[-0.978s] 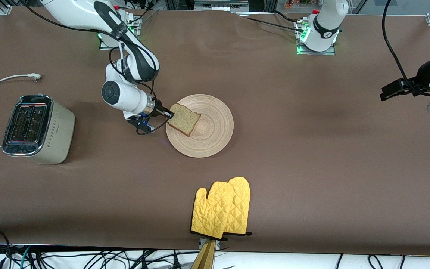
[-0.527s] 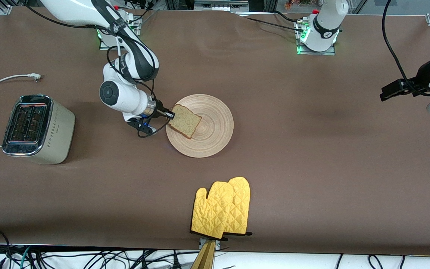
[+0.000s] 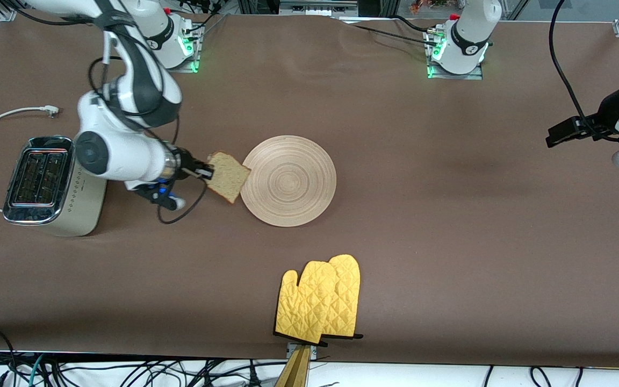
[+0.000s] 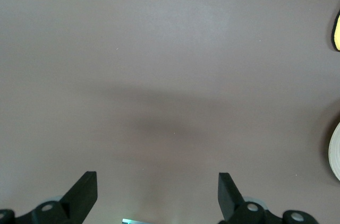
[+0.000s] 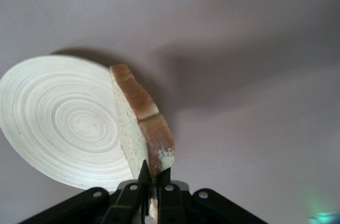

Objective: Move plate and put bread in toaster
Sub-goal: 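Lift the bread with the right gripper and carry it above the toaster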

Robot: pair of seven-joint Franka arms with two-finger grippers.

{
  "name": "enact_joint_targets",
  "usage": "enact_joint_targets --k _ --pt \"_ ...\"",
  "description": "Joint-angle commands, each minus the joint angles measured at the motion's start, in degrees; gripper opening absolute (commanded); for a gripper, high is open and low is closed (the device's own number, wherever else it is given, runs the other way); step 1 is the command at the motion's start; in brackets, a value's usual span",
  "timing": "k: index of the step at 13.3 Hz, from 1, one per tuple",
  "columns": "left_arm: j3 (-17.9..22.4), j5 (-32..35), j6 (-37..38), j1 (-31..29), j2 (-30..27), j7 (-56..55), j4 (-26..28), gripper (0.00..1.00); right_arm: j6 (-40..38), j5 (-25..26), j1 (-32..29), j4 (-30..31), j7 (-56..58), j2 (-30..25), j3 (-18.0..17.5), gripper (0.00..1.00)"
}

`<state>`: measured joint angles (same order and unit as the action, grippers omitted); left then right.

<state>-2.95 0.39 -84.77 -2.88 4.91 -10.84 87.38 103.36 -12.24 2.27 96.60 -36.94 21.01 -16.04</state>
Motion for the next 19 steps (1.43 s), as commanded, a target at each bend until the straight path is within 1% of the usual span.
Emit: enact_joint_targets --k 1,4,6,7,8,10,11,12,15,16,19 --pt "0.0 -0.3 0.2 -0.2 0.5 -0.2 -1.2 1.0 -10.3 1.3 -0.2 -9.0 4.7 0.4 4.2 0.0" --pt "0.1 -0.3 0.1 -0.2 0.6 -0.2 -1.2 1.0 -19.6 1.1 -3.3 -15.5 17.4 0.4 9.7 0.0" --pt "0.1 -0.3 0.1 -0.2 0.6 -0.2 -1.2 1.0 -24.1 1.7 -5.8 -17.8 25.8 0.6 12.3 0.0" --pt "0.1 -0.3 0.1 -0.2 0.6 -0.2 -1.2 1.0 -25.5 3.8 -6.7 -18.4 29.6 0.5 13.3 0.0" --pt "0.1 -0.3 0.1 -0.2 0.6 -0.2 -1.2 1.0 -26.4 6.4 -7.5 -18.8 33.1 0.5 13.5 0.0" --pt "0.1 -0.3 0.1 -0.2 0.6 -0.2 -1.2 1.0 -27.2 12.6 -8.6 -19.7 39.9 0.3 13.9 0.0" --pt "0.1 -0.2 0.1 -0.2 0.6 -0.2 -1.2 1.0 -27.1 15.7 -8.6 -20.0 43.0 0.3 15.2 0.0" --pt "0.1 -0.2 0.1 -0.2 0.6 -0.2 -1.2 1.0 -27.1 17.5 -8.6 -20.3 46.2 0.3 16.5 0.0" --pt "0.0 -0.2 0.1 -0.2 0.6 -0.2 -1.2 1.0 -26.3 18.6 -8.5 -20.6 54.8 0.4 22.7 0.0" --pt "0.1 -0.2 0.1 -0.2 0.6 -0.2 -1.2 1.0 -25.7 20.0 -8.6 -20.9 56.4 0.6 23.8 0.0" --pt "0.1 -0.2 0.0 -0.2 0.7 -0.2 -1.2 1.0 -23.3 23.7 -8.8 -21.2 57.2 1.1 24.2 0.0"
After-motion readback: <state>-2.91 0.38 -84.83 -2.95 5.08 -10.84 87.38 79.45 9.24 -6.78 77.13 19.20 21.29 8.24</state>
